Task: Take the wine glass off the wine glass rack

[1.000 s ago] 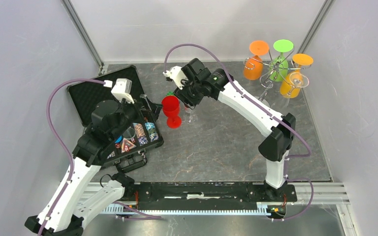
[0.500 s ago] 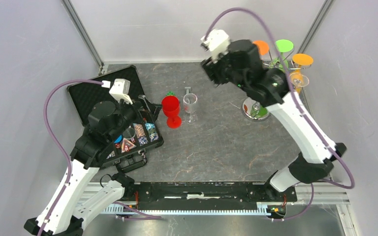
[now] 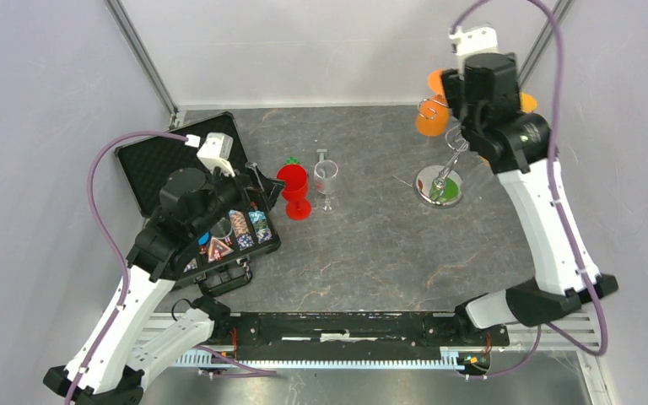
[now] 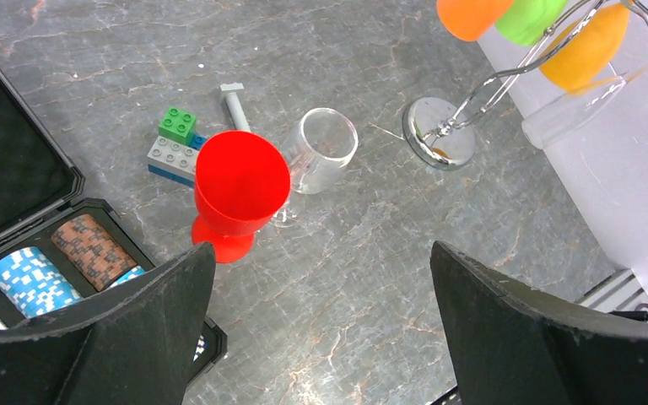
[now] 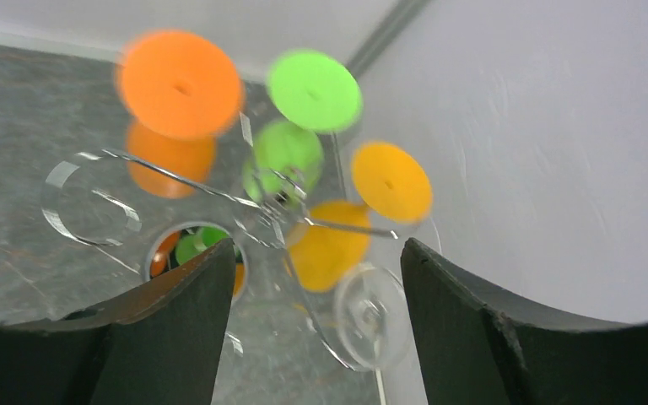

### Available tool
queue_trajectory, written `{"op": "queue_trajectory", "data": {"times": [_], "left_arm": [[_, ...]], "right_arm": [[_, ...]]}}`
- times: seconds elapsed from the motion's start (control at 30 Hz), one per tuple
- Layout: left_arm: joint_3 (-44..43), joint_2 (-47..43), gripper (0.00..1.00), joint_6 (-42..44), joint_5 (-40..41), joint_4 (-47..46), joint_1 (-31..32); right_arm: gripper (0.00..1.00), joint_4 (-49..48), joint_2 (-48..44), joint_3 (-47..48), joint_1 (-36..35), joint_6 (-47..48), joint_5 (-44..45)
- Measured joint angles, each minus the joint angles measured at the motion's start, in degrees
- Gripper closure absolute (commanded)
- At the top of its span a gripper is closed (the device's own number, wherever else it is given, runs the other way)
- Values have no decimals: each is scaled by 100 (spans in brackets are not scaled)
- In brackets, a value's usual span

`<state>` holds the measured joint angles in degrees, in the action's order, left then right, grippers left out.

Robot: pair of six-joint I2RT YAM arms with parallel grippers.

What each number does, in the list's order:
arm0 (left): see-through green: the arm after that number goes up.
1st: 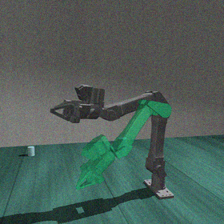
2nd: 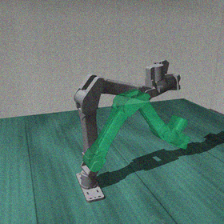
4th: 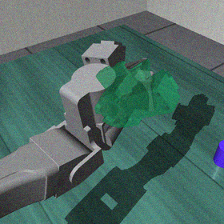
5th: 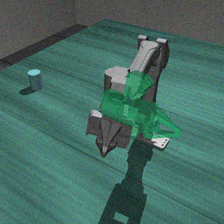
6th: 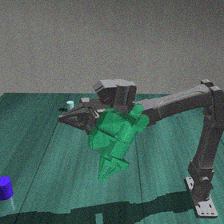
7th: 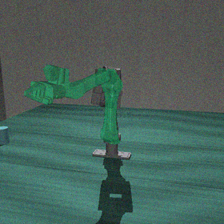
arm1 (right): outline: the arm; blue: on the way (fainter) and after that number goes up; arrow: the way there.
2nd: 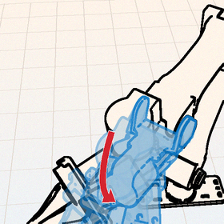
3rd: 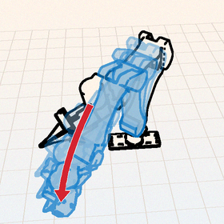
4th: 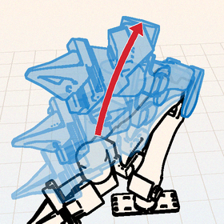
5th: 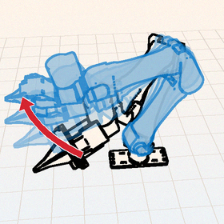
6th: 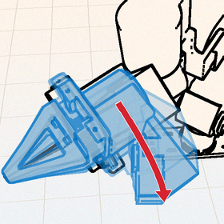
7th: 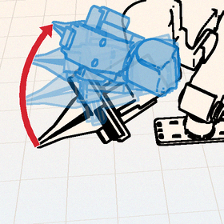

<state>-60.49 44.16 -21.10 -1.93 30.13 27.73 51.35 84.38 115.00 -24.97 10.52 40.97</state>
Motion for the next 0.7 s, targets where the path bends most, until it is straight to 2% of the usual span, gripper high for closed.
{"op": "queue_trajectory", "data": {"times": [0.23,0.43,0.53,0.7], "left_arm": [[46,74,0,-4,-264,-74,0],[138,111,0,-4,-409,-83,0],[157,68,0,-4,-422,-98,0],[170,-7,0,-4,-417,-114,0]], "right_arm": [[15,-232,-1572,-1670,1950,-699,-1080],[13,-846,-2070,-2465,3751,-1648,-2774],[15,-1333,-2201,-3082,4319,-2291,-3709],[20,-2028,-2551,-4164,4754,-3327,-4754]]}}
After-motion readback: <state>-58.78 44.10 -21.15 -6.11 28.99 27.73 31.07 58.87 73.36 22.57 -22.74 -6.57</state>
